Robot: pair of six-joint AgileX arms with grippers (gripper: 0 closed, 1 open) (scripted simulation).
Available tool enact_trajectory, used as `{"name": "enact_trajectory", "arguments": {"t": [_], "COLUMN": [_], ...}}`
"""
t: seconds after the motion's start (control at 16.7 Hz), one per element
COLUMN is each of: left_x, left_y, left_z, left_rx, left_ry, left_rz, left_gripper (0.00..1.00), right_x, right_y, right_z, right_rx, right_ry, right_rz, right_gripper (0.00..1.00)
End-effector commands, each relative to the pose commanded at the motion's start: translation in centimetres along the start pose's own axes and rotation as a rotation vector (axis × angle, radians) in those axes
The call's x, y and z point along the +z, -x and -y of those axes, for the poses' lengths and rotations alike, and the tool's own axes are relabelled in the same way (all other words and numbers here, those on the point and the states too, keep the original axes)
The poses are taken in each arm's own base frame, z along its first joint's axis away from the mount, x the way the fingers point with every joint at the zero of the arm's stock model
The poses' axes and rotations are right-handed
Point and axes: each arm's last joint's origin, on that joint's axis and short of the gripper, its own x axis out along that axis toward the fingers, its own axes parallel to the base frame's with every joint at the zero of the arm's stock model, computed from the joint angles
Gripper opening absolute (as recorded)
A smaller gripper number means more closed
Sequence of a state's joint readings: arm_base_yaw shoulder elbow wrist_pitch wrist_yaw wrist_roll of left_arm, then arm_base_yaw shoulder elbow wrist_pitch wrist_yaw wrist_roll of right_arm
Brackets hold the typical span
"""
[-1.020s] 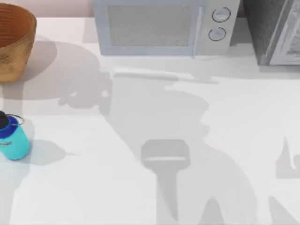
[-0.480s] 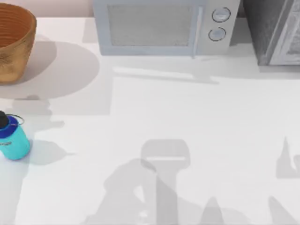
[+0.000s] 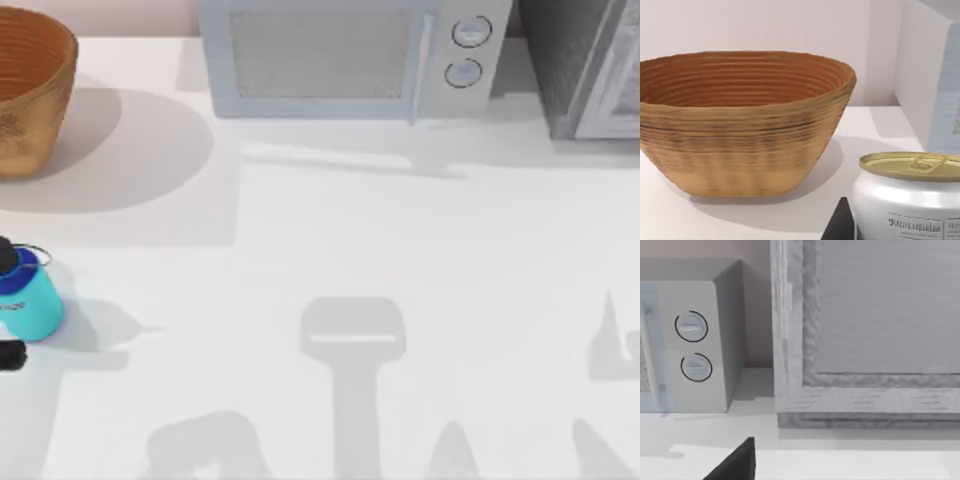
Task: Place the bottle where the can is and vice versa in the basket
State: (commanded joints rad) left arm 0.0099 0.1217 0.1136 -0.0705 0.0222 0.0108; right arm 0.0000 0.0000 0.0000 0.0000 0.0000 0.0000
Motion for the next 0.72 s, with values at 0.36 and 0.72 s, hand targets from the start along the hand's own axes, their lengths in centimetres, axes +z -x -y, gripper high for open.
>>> {"name": "enact_trajectory", "arguments": {"t": [0.36,0.72], "left_x": [-2.2,-2.3], "left_y": [0.0,-0.1], "left_z": [0.1,0.1], "left_rx": [0.013,0.007], "left_ry": [0.009,0.008], "left_rz": [0.079,0.056], "left_gripper": [0.00,0.00], "right_x": [0.0,0.0], "right_y": [0.0,0.0], "right_z": [0.0,0.0], "right_rx": [0.000,0.000], "right_ry": [0.000,0.000], "right_rz": [0.000,0.000], "right_gripper": [1.00,1.00]}}
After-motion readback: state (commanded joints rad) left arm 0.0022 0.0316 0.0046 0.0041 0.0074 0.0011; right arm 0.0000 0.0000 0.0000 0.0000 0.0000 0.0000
